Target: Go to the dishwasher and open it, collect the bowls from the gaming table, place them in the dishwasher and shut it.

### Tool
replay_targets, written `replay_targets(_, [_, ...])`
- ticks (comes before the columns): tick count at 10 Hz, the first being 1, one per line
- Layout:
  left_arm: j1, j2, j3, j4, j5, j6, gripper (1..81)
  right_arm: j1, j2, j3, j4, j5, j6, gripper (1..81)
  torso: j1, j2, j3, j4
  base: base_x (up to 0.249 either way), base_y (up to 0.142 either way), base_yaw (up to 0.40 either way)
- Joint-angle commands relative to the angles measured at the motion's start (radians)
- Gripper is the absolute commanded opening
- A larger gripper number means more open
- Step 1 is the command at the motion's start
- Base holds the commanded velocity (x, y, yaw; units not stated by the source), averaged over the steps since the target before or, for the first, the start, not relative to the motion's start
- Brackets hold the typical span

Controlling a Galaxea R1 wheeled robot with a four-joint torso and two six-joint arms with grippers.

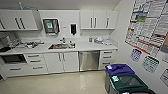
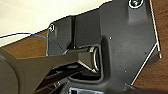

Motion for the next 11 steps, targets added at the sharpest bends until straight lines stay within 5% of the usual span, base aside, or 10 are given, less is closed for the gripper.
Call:
replay_targets(1, [-0.036, -0.016, 0.012, 0.010, 0.058, 0.004, 81.1, 0.028, -0.020, 0.009, -0.012, -0.064, -0.004, 81.1, 0.000, 0.000, 0.000, 0.000, 0.134, 0.000, 0.000])
replay_targets(11, [-0.035, -0.010, 0.013, 0.009, 0.058, 0.004, 81.1, 0.030, -0.019, -0.004, -0.012, -0.062, -0.003, 81.1, -0.001, 0.000, 0.000, 0.000, 0.119, 0.000, 0.000])
